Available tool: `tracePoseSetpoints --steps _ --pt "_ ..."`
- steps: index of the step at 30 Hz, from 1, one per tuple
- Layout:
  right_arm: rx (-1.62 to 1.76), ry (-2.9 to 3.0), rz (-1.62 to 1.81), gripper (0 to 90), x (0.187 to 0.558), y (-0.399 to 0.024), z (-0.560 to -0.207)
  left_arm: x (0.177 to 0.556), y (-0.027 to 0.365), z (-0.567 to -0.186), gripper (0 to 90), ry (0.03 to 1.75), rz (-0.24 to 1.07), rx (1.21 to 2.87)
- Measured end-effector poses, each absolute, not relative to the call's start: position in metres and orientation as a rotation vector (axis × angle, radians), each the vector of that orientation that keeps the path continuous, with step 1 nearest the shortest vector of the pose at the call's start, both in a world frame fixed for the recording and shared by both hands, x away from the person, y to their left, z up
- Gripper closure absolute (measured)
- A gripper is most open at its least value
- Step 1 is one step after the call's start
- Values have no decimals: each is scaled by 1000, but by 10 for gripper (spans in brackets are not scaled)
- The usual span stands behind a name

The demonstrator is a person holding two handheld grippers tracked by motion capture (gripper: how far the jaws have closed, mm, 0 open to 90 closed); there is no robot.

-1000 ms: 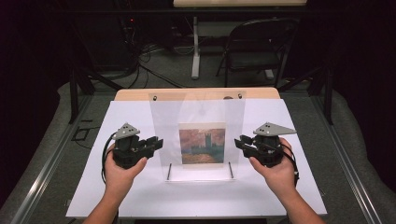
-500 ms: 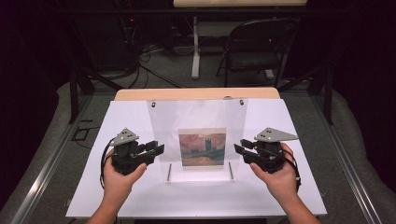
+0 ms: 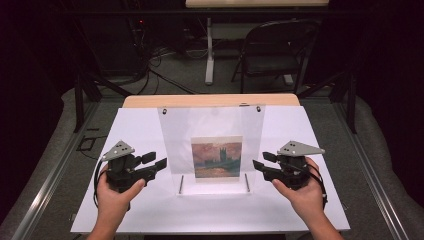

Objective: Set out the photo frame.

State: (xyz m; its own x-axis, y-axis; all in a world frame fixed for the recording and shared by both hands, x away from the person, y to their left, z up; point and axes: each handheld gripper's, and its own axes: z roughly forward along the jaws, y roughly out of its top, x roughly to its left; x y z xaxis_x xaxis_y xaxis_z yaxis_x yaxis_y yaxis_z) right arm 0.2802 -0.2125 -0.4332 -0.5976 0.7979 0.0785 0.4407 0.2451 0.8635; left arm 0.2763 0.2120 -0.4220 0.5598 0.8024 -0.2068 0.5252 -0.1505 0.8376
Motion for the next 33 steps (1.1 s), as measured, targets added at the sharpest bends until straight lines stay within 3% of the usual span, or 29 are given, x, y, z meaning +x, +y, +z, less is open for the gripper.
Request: tracePoseSetpoints --steps 7,12,19,25,33 --pt "1146 2077 1275 438 269 -234 -443 271 230 -451 411 1127 485 1823" --pt "1233 2002 1186 420 267 -253 -482 272 246 -494 403 1211 455 1797" --pt "1297 1978 1137 410 270 -259 -520 272 255 -513 401 1234 486 1791" --pt "1335 2004 1136 402 274 -263 -533 274 265 -527 399 1274 495 1769" --pt "1467 2018 1182 401 281 -273 -543 280 270 -541 400 1360 408 1746"
